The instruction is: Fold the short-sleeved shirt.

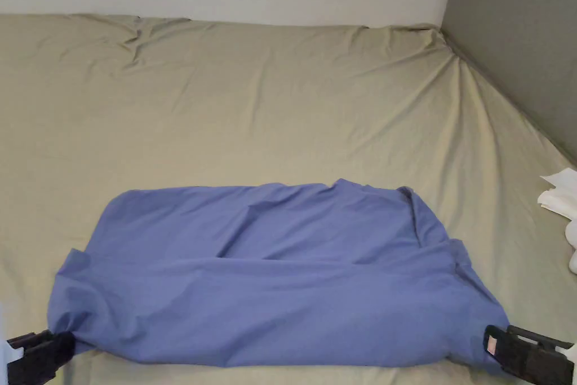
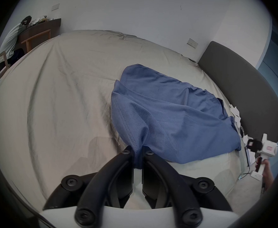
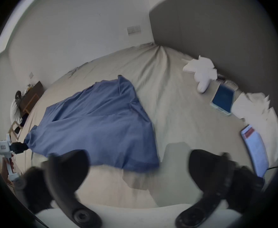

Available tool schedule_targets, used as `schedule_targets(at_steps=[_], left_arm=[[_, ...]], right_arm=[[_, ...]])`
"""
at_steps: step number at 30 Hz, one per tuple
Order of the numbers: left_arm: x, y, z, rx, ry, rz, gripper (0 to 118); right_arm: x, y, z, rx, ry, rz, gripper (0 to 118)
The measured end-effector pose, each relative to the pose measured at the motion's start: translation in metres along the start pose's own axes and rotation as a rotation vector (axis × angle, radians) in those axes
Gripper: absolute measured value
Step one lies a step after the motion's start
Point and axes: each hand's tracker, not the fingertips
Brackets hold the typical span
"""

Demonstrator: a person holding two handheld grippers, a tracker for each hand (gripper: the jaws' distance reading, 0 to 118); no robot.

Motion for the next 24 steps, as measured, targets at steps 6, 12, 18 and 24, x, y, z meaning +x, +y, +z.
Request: schedule_targets(at_steps=[6,12,18,24], left_arm=[[-0.010,0.002,-0.004,0.001,0.004,0.035,8],[-0.003,-0.001,0.002,-0.005,0.013,0.023,7],[0.003,0.004,0.038,0.030,-0.005,0.010,7],[0.009,-0.017,0.096,0.025,0.009,-0.047,7]], right_arm=[[-0.003,-0.008,-0.041,-0.125,0.029,-0.004,34],[-0.025,-0.003,-0.002,-0.026,-0.047,-0.078,13],[-0.022,0.015,0.038,0.003,-0.022,-0.058,13],[-0.022,0.006,0.092,-0.046,-0.021,0.027,13]])
